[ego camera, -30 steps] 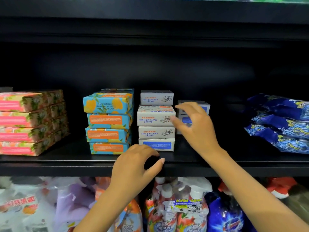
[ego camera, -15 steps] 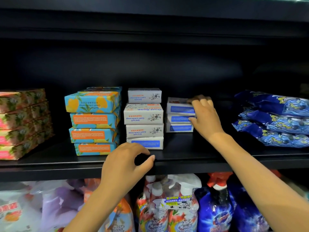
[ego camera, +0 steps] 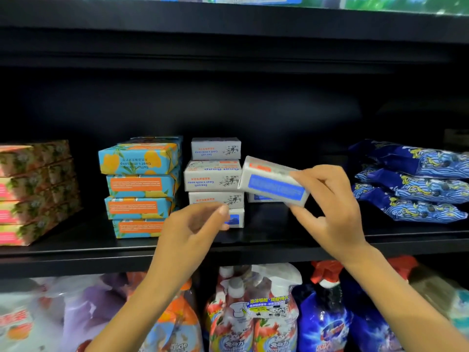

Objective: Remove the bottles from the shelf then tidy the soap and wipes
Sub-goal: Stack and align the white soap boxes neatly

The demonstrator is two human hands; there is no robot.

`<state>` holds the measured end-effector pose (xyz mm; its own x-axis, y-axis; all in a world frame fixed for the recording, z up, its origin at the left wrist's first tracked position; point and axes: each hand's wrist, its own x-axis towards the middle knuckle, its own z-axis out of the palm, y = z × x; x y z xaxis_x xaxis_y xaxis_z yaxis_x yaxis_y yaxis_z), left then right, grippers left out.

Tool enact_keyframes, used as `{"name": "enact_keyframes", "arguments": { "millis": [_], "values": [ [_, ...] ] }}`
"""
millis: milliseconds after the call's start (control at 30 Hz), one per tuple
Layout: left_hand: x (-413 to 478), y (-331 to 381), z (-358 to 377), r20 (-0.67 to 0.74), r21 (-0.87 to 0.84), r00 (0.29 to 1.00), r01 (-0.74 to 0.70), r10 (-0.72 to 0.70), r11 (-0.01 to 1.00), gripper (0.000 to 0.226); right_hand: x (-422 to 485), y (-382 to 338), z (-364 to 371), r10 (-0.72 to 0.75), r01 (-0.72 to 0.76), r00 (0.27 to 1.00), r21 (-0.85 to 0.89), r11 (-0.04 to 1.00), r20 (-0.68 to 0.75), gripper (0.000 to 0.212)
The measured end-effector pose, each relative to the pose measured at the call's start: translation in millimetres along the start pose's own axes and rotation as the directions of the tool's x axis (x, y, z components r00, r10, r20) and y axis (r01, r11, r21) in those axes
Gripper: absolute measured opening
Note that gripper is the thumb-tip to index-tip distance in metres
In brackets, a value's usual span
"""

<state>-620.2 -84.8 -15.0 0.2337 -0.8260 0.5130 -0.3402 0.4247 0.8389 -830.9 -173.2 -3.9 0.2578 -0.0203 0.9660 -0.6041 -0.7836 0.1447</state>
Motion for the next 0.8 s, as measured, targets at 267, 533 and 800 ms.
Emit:
{"name": "enact_keyframes", "arguments": {
  "millis": [267, 533, 800],
  "values": [
    [1, 24, 7, 0.296, -0.373, 0.93, 0.324, -0.22, 0.869, 0.027, -9, -26, -4, -0.326, 0.326, 0.945, 0.005, 0.945, -0.02, 0.02],
    [-5, 7, 2, 0.105, -0.305, 0.992, -0.036, 0.071, 0.952, 0.052, -8, -40, -20, 0.201, -0.311, 0.923, 0.326, 0.893, 0.329, 0.069],
    [-4, 10, -1, 0.137, -0.304, 0.99, 0.006, 0.037, 0.953, 0.076, 1, -47, -20, 0.187, -0.25, 0.964, 0.396, 0.884, 0.19, 0.032]
  ]
}}
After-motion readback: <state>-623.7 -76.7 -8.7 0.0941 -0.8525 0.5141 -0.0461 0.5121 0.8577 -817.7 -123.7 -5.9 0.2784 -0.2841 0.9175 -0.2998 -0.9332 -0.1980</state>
